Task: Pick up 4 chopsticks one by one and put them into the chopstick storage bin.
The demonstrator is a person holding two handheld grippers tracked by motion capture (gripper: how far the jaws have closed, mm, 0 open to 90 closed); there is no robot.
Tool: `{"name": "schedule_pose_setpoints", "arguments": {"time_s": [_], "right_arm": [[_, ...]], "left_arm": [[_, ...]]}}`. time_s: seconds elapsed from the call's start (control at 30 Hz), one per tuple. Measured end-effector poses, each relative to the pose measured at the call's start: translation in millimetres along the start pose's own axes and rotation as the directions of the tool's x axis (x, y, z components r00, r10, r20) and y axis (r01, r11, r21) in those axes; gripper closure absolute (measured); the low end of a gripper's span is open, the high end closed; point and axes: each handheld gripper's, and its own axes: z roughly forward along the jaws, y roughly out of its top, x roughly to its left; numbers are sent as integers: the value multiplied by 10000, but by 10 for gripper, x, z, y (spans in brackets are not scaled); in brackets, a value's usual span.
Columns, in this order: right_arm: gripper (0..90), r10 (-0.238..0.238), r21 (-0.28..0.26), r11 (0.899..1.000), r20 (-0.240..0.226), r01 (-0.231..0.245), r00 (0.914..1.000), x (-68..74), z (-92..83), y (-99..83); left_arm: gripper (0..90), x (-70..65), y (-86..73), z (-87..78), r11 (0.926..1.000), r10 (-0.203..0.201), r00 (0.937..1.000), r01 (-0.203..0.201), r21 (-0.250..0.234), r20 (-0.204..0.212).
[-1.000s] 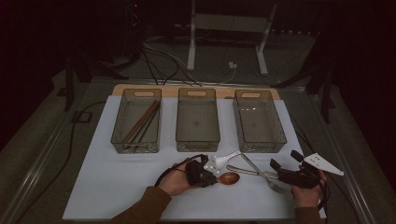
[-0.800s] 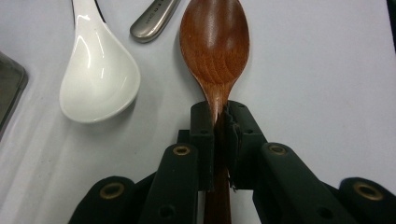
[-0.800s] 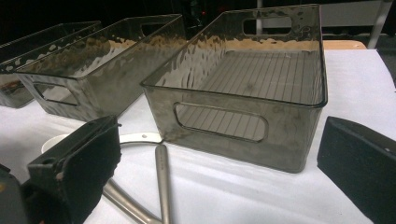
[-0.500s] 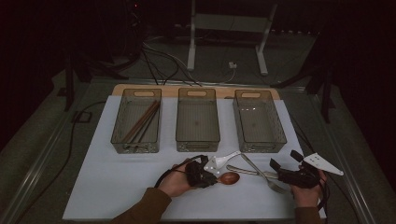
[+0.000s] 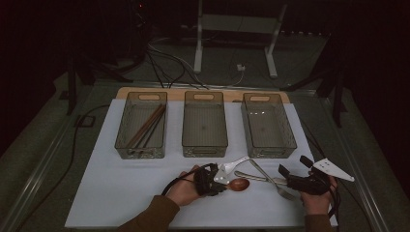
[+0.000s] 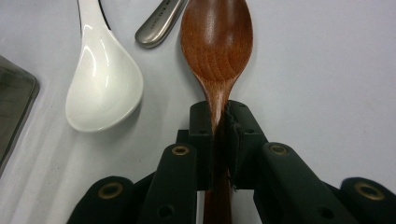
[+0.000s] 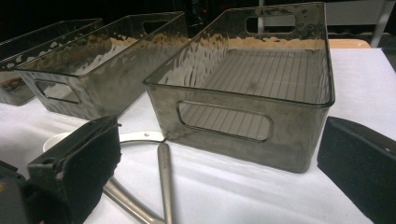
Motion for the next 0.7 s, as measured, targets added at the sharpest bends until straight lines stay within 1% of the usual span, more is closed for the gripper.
{"name": "schedule_pose_setpoints", "arguments": {"time_s": [0.03,0.1,0.2,0.23,0.27,0.33,0.37,0.43,0.47,0.6,0.63,0.7], "right_arm": [[0,2,-20,10000,10,-2,10000,-6,-3,0],[0,33,-53,10000,24,-33,10000,-15,-11,0],[0,49,-61,10000,27,-49,10000,-20,-12,0],[0,39,-62,10000,25,-39,10000,-20,-12,0],[0,38,-55,10000,14,-38,10000,-19,-12,1],[0,36,-65,10000,7,-36,10000,-16,-13,1],[0,31,-73,10000,13,-30,10000,-16,-14,2],[0,43,-73,10000,26,-43,10000,-19,-15,1],[0,51,-72,10000,34,-51,10000,-19,-16,2],[0,35,-63,10000,19,-35,10000,-17,-13,1],[0,38,-63,10000,19,-38,10000,-17,-13,1],[0,31,-63,10000,19,-31,10000,-17,-13,1]], "left_arm": [[834,14,-3,1,9998,-159,9998,160,-70,111],[835,31,-5,-6,9997,-233,9994,235,-67,246],[836,37,-2,-23,9995,-307,9991,310,-100,301],[837,34,-1,-32,9994,-304,9993,307,-126,231],[837,39,0,-40,9992,-354,9988,360,-159,348],[837,42,3,-59,9990,-379,9987,387,-211,336],[837,47,5,-77,9987,-410,9984,421,-274,401],[837,53,9,-104,9981,-470,9984,482,-372,315],[837,63,12,-126,9979,-505,9980,520,-394,367],[837,99,42,-232,9958,-610,9978,627,-666,263],[837,108,50,-251,9955,-642,9974,662,-683,315],[837,129,71,-296,9947,-669,9974,688,-768,267]]}}
